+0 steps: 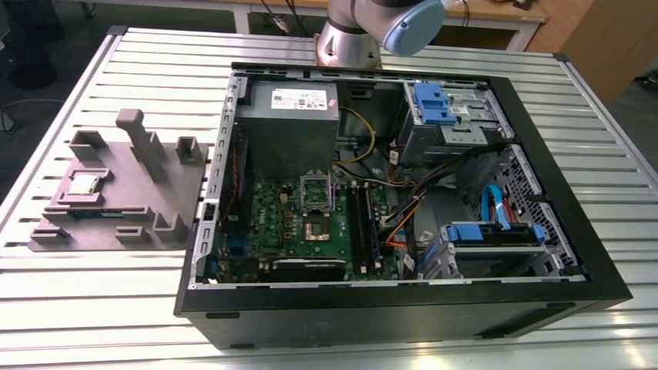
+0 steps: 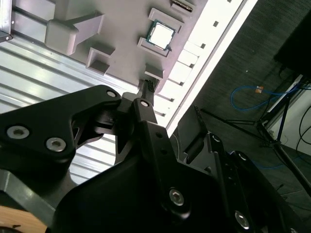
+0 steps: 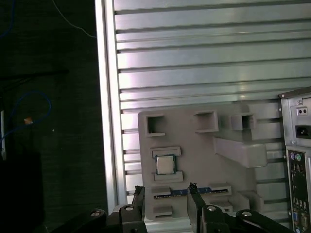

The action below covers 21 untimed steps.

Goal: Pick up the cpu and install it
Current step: 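Pick up the cpu and move it towards the insertion slot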

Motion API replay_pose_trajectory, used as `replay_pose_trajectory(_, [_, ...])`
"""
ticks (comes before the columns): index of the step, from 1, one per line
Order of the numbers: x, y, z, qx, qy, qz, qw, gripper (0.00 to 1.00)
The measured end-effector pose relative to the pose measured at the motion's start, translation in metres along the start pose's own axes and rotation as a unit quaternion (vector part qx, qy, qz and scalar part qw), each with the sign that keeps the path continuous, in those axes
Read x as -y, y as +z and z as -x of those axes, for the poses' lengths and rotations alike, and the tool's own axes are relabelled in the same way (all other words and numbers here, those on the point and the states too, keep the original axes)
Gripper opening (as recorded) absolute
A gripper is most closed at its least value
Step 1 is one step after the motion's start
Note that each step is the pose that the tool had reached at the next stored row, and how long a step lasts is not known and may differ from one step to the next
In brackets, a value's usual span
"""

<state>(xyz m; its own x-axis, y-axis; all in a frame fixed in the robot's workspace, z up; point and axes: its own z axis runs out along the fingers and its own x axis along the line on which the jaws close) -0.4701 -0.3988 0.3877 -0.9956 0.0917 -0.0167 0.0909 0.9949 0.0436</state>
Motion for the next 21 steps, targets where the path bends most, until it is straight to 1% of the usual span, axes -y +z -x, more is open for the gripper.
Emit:
replay_pose_trajectory(19, [0.0005,0.0001,-0.0045,0.0001,0.000,0.0000,1.00000,0.47])
replay_pose_trajectory(21, [0.0004,0.0002,-0.0046,-0.0006,0.000,0.0002,1.00000,0.47])
